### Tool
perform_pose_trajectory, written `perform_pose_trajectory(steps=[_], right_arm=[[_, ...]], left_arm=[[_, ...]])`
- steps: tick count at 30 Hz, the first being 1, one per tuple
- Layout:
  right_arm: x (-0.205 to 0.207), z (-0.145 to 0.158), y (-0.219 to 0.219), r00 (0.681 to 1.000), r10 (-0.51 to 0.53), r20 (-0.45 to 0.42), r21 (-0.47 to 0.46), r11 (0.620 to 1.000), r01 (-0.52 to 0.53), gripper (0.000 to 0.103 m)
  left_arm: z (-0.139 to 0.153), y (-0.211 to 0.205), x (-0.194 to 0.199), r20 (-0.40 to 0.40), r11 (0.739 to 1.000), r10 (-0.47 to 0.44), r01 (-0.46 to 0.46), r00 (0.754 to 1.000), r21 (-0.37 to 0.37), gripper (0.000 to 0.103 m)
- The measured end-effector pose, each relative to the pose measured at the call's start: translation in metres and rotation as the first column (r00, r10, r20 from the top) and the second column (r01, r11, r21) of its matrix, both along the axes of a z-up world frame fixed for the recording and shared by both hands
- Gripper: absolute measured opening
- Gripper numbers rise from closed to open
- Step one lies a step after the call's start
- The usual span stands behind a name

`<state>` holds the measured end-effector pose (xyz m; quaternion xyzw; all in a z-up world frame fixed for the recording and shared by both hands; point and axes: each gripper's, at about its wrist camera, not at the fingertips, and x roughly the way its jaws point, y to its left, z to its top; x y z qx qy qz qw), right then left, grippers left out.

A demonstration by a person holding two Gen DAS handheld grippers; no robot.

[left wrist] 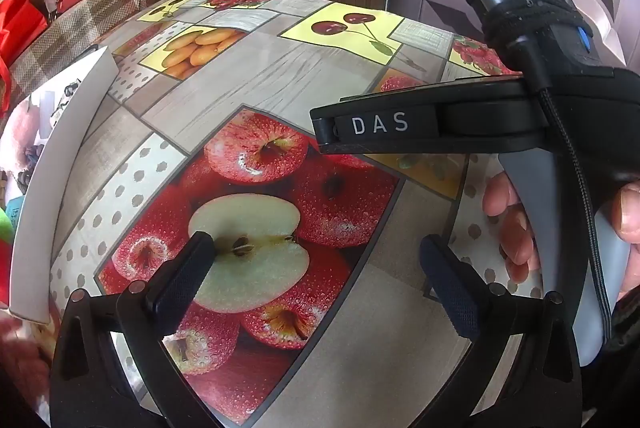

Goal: Organize soft objects

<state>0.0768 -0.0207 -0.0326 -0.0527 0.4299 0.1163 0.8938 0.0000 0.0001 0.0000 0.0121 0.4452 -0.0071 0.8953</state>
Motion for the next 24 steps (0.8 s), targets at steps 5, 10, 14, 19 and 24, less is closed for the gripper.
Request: perform_pose_trajectory(steps=[5,10,14,19,24], right_arm=[[0.0001,0.0000,-0.0001,1.000,0.000,0.000,0.000,1.000,0.000,0.103],[0.0002,0.0000,-0.0004,1.000,0.000,-0.001,0.001,1.000,0.000,0.103],[0.0002,0.0000,-0.0005,1.000,0.000,-0.001,0.000,1.000,0.000,0.103],[0.0002,-0.0003,-0.0004,1.000,0.000,-0.001,0.000,1.000,0.000,0.103],[0.0000,-0.0001,-0.0005,1.000,0.000,-0.001,-0.001,1.000,0.000,0.103]], left_arm=[[0.0000,0.0000,0.0000,0.000,1.000,0.000,0.000,1.000,0.000,0.102],[0.0000,0.0000,0.0000,0.000,1.000,0.000,0.000,1.000,0.000,0.102],[0.0000,0.0000,0.0000,0.000,1.000,0.000,0.000,1.000,0.001,0.102],[0.0000,0.0000,0.0000,0.000,1.000,0.000,0.000,1.000,0.000,0.102],[-0.0011,0.0005,-0.0014,0.000,1.000,-0.004,0.004,1.000,-0.002,0.102]])
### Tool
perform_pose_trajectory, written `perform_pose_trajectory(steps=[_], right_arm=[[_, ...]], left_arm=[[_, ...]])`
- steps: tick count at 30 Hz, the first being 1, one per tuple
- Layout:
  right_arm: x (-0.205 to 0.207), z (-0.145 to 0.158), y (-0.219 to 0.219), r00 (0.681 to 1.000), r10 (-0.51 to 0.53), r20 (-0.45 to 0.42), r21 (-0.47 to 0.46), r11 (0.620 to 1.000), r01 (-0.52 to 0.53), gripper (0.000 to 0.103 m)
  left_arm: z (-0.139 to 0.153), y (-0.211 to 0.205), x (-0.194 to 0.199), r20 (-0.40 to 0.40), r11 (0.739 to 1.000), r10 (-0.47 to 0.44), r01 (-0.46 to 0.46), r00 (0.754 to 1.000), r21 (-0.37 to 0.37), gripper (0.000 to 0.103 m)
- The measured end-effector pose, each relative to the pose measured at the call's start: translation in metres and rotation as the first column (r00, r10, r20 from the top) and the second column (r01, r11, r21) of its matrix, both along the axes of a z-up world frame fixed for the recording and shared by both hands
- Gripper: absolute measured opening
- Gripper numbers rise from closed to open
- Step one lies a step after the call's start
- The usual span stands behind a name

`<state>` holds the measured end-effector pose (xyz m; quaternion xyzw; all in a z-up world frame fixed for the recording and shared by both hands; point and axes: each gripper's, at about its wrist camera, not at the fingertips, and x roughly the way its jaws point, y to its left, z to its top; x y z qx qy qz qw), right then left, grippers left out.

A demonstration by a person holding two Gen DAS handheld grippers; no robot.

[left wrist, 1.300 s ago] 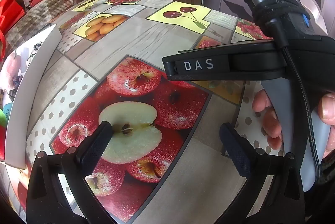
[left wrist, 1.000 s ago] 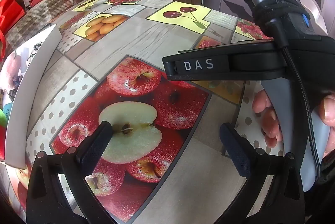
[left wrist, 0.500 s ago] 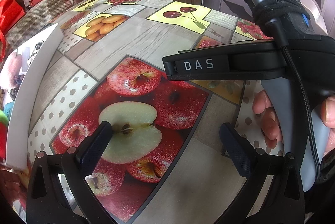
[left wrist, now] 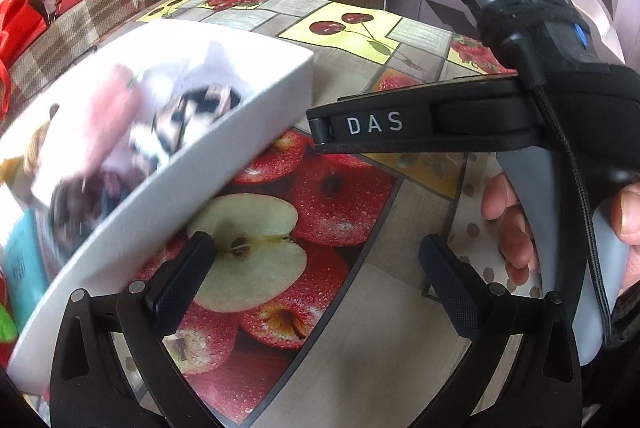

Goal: Organize soft objects

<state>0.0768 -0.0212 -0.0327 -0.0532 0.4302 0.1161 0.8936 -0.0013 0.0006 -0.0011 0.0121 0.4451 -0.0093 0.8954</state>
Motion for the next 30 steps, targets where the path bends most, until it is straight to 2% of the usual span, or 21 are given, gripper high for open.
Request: perform_pose_trajectory(steps=[30], right_arm=[[0.0004,0.0011,0.0012,1.000,0.000,0.000,0.001,1.000,0.000,0.103]], left_arm=[[0.0014,-0.0019,0.0006,-0.001,1.000,0.000,0.000,1.000,0.004,0.102]])
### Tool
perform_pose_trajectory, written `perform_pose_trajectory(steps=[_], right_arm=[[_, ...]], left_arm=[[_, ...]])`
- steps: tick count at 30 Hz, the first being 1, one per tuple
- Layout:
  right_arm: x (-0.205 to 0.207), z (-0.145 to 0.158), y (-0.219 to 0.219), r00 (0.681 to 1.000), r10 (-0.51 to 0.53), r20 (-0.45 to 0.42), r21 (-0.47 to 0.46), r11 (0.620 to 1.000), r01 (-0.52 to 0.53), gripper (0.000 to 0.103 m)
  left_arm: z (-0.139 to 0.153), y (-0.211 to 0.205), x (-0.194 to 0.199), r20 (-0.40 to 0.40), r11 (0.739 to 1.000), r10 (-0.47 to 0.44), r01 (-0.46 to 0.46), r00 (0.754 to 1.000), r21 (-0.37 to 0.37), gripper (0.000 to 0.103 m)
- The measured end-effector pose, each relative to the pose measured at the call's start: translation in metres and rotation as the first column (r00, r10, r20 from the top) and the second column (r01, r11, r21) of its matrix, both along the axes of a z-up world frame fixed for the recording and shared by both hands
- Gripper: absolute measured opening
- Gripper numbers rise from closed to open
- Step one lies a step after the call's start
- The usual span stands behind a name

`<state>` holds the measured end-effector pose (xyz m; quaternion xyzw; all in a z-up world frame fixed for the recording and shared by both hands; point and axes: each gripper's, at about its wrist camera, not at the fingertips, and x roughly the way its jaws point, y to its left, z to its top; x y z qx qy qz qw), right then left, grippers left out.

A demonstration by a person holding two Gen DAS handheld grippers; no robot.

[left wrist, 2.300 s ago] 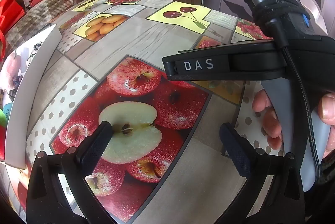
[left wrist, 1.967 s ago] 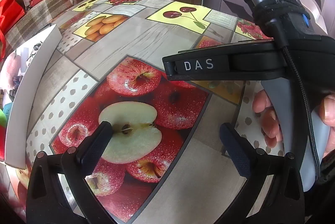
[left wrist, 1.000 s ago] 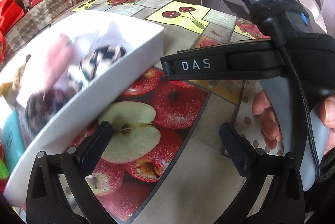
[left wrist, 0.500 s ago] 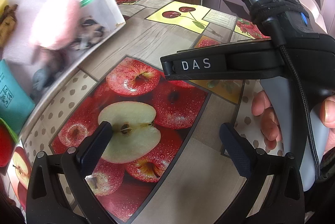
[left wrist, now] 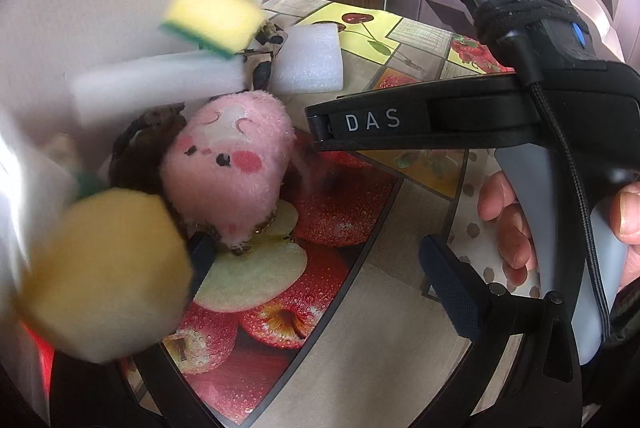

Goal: Organize soft objects

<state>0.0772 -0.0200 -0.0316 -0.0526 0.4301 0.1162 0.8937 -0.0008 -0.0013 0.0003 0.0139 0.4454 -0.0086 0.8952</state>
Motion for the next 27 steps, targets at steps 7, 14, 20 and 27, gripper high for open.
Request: perform_pose_trajectory(steps=[7,14,20,27], right_arm=[[0.0008,0.0003,0.0001,1.000,0.000,0.000,0.000,1.000,0.000,0.103],[0.0007,-0.0001,-0.0003,1.000,0.000,0.000,-0.001,1.000,0.000,0.103],[0.0007,-0.0006,-0.0004,1.000,0.000,0.000,0.000,1.000,0.000,0.103],[0.0006,-0.0007,-0.0006,1.000,0.000,0.000,0.000,1.000,0.000,0.103]], left_arm=[[-0.0002,-0.0001,0.0001,0.000,1.000,0.000,0.000,1.000,0.000,0.102],[-0.0002,-0.0001,0.0001,0.000,1.000,0.000,0.000,1.000,0.000,0.102],[-0.0002,-0.0002,0.0001,0.000,1.000,0.000,0.000,1.000,0.000,0.102],[-0.0002,-0.0002,0.0000,0.000,1.000,0.000,0.000,1.000,0.000,0.102]])
